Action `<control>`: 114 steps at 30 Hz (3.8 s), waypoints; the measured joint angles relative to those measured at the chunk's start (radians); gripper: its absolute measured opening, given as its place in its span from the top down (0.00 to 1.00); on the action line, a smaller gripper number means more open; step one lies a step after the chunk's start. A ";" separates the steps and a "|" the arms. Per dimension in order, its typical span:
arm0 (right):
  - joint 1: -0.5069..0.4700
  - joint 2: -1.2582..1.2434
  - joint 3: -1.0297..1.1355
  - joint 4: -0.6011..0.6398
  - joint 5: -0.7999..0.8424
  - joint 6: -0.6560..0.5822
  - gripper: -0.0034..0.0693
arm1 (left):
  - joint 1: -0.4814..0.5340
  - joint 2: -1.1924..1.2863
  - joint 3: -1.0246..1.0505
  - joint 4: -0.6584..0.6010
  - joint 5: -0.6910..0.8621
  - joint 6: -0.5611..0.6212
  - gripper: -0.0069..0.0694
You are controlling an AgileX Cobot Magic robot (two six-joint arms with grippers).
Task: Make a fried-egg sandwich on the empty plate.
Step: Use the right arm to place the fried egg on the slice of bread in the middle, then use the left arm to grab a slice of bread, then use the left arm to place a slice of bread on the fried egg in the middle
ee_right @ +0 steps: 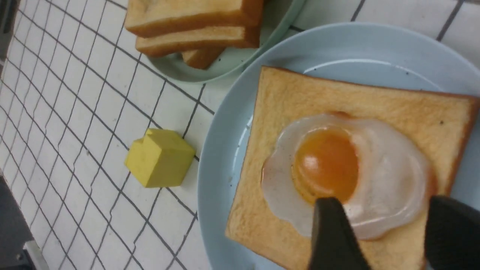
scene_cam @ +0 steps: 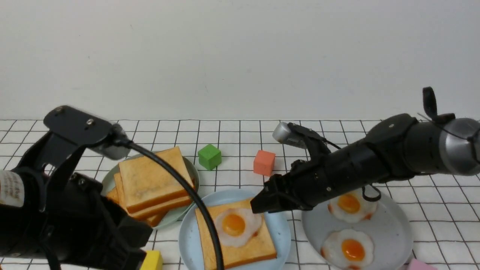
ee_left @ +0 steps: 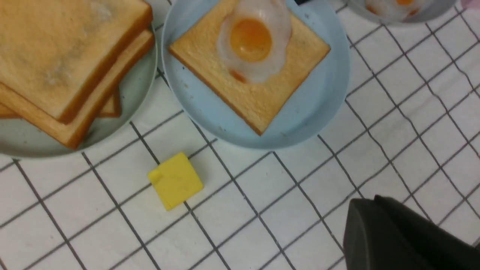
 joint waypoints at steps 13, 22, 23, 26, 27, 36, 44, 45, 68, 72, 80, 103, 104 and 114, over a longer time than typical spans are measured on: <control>-0.032 -0.429 -0.146 -0.625 0.243 0.340 0.21 | 0.013 0.238 -0.004 -0.003 -0.155 -0.103 0.88; 0.222 -0.557 -0.151 -0.771 0.281 0.453 0.21 | 0.300 0.459 -0.109 -0.182 -0.052 -0.150 0.87; 0.228 -0.557 -0.151 -0.774 0.279 0.453 0.21 | 0.309 0.459 -0.110 -0.182 -0.052 -0.149 0.87; 0.318 -0.547 -0.151 -0.807 0.259 0.462 0.22 | 0.455 0.490 -0.112 -0.282 -0.076 -0.156 0.83; 0.322 -0.546 -0.151 -0.807 0.259 0.462 0.22 | 0.462 0.492 -0.112 -0.286 -0.078 -0.156 0.83; 0.365 -0.496 -0.151 -0.820 0.151 0.515 0.22 | 0.541 0.619 -0.112 -0.372 -0.242 -0.097 0.49; 0.365 -0.486 -0.151 -0.821 0.135 0.522 0.22 | 0.541 0.729 -0.116 -0.490 -0.354 0.003 0.44; 0.365 -0.486 -0.151 -0.821 0.135 0.522 0.22 | 0.541 0.731 -0.116 -0.493 -0.355 0.004 0.44; 0.365 -0.478 -0.151 -0.832 0.154 0.573 0.22 | 0.541 0.779 -0.123 -0.613 -0.372 0.130 0.87; 0.365 -0.480 -0.151 -0.851 0.156 0.621 0.22 | 0.541 0.721 -0.122 -0.589 -0.329 0.149 0.87; 0.365 -0.528 -0.151 -0.944 0.167 0.691 0.22 | 0.368 0.548 -0.013 -0.688 -0.305 0.172 0.87; 0.365 -0.528 -0.151 -1.017 0.214 0.750 0.22 | 0.094 0.656 0.120 -1.251 -0.592 0.414 0.79; 0.365 -0.528 -0.151 -1.020 0.213 0.750 0.22 | 0.094 0.656 0.120 -1.251 -0.586 0.414 0.74; 0.365 -0.528 -0.151 -1.066 0.213 0.752 0.28 | 0.100 0.643 0.120 -1.162 -0.543 0.414 0.30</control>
